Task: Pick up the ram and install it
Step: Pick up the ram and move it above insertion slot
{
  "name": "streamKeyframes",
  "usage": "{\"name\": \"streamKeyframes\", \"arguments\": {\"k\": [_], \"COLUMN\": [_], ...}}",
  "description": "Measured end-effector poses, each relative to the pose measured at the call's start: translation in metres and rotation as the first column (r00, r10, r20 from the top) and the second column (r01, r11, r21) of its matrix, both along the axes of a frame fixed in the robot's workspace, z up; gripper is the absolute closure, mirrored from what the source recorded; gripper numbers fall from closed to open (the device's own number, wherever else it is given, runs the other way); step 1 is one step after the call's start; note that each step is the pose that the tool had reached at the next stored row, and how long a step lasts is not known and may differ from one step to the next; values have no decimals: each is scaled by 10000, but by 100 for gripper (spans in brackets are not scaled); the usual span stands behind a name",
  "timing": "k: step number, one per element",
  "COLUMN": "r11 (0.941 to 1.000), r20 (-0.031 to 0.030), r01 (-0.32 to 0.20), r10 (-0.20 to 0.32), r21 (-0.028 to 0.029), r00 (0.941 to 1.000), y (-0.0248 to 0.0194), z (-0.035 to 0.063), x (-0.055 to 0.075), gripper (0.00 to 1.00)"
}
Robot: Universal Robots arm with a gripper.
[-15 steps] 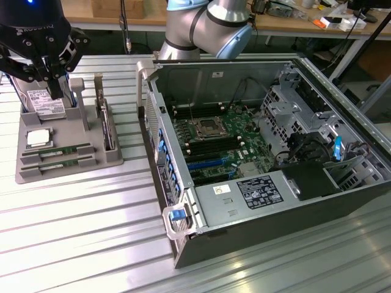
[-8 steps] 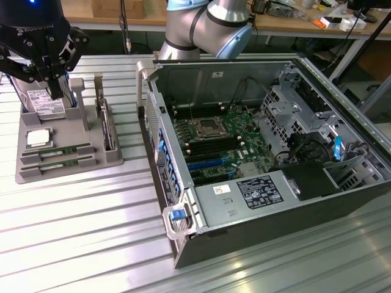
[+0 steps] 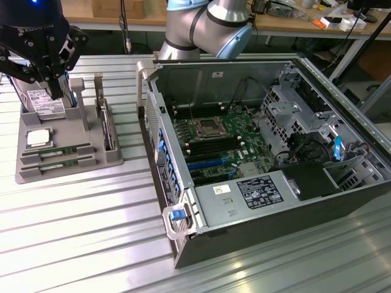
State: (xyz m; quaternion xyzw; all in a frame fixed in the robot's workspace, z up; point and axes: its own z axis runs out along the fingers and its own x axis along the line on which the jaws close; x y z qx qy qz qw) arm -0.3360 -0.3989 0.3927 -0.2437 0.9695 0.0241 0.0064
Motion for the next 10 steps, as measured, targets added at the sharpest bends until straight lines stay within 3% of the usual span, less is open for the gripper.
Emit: {"name": "streamKeyframes", "arguments": {"k": [10], "r11": [9976], "r20": [0], "r01": [-696], "r10": [696], "r21": [-6], "r00": [9976], "y": [0], "z": [0], "x": [0], "gripper": [90]}}
